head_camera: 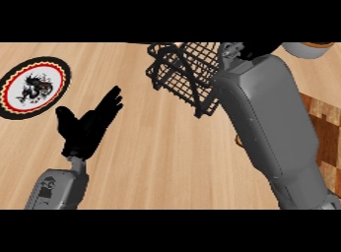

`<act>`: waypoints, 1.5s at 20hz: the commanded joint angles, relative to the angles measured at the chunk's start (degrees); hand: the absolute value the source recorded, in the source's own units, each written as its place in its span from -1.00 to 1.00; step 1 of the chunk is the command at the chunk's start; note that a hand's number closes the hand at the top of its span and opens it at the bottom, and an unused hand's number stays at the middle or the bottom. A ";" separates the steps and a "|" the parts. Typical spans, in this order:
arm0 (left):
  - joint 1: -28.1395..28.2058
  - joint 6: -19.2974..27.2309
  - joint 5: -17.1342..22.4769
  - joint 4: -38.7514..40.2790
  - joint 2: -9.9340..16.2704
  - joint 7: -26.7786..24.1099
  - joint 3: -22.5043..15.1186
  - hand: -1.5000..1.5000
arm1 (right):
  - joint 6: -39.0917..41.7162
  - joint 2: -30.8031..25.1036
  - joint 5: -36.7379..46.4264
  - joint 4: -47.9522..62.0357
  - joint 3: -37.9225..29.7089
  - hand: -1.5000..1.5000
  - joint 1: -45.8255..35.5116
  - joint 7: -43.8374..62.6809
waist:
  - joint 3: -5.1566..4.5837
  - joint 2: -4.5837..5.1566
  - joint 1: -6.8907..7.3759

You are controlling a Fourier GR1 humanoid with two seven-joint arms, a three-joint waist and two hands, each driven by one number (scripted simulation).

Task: Pick the bell pepper from the cutting board and place it in the tiered basket

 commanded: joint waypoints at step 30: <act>1.46 0.66 -0.40 2.07 -0.98 -2.40 0.80 0.00 | -61.01 0.38 -0.21 38.17 -17.38 -1.00 -16.50 -0.03 | 0.00 -0.72 -1.97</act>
